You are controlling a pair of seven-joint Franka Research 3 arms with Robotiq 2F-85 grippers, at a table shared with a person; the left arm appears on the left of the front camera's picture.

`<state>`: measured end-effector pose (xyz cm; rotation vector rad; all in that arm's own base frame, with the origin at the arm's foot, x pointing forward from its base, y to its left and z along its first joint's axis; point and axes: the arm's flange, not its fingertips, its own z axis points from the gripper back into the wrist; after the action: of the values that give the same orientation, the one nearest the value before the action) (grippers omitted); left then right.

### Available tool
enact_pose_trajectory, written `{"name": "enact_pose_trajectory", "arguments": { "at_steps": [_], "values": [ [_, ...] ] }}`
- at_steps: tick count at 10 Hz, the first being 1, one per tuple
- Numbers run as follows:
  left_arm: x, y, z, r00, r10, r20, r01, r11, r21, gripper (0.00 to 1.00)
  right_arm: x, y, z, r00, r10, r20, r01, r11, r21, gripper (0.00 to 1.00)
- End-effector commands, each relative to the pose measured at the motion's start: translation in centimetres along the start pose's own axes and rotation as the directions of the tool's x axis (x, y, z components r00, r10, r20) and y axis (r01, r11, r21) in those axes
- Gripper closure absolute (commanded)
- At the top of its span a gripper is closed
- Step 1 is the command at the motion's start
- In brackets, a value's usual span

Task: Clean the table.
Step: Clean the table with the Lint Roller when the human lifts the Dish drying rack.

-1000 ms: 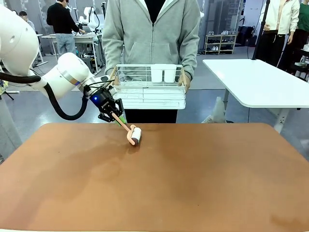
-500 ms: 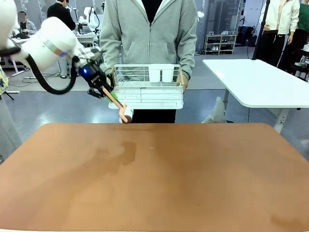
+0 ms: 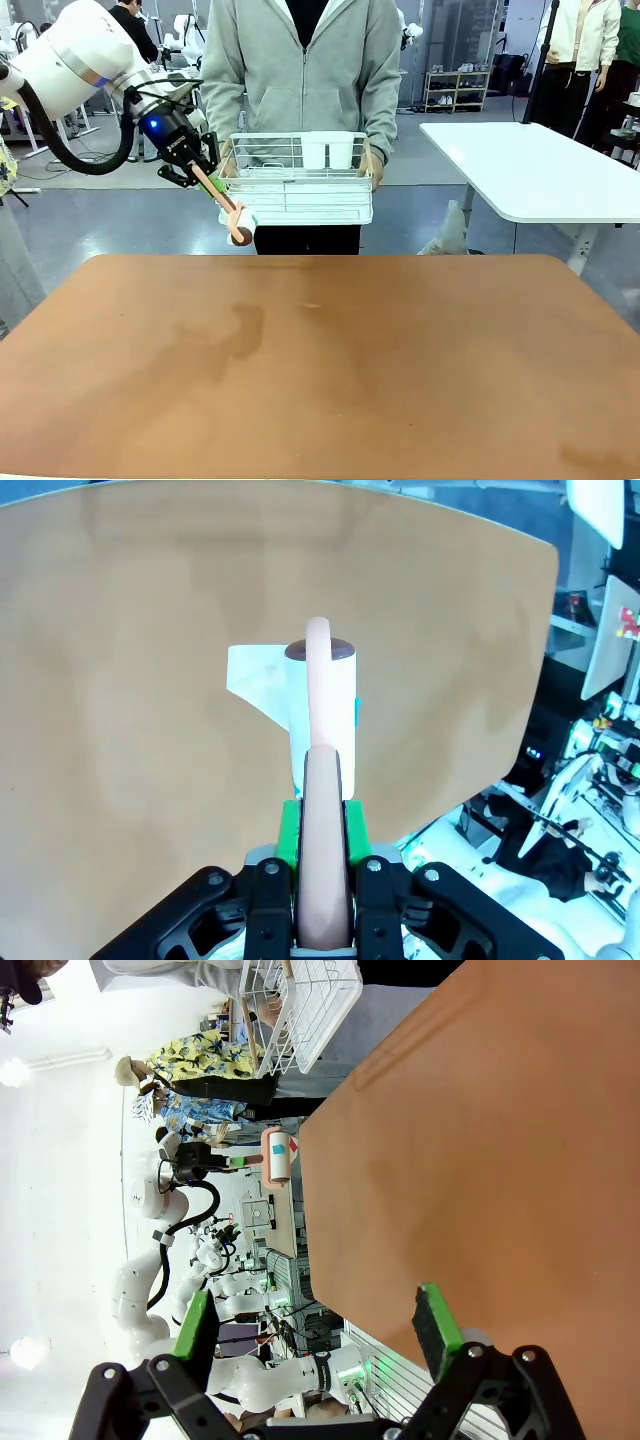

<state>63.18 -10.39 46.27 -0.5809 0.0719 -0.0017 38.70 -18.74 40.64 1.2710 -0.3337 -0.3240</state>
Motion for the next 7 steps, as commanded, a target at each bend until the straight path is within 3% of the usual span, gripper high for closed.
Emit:
{"name": "enact_pose_trajectory", "arguments": {
  "at_steps": [1,4,5,6,7],
  "values": [
    [-1.7,0.3,1.8,1.000,0.008,0.019,-0.010,0.996,0.093,0.79,0.0,0.3,0.1,1.000,0.007,0.001,-0.007,1.000,0.008,0.00],
    [-5.4,3.5,8.2,0.993,0.024,0.111,-0.065,0.922,0.382,0.79,0.0,0.3,0.1,1.000,0.007,0.001,-0.007,1.000,0.008,0.00],
    [-7.6,5.2,10.2,0.987,0.026,0.159,-0.101,0.869,0.485,0.79,0.0,0.3,0.1,1.000,0.007,0.001,-0.007,1.000,0.008,0.00],
    [-8.9,6.3,10.9,0.981,0.022,0.191,-0.124,0.834,0.538,0.79,0.0,0.3,0.1,1.000,0.007,0.001,-0.007,1.000,0.008,0.00],
    [-10.1,7.7,11.0,0.984,-0.031,0.176,-0.079,0.807,0.586,0.79,0.0,0.3,0.1,1.000,0.007,0.001,-0.007,1.000,0.008,0.00]
  ]
}}
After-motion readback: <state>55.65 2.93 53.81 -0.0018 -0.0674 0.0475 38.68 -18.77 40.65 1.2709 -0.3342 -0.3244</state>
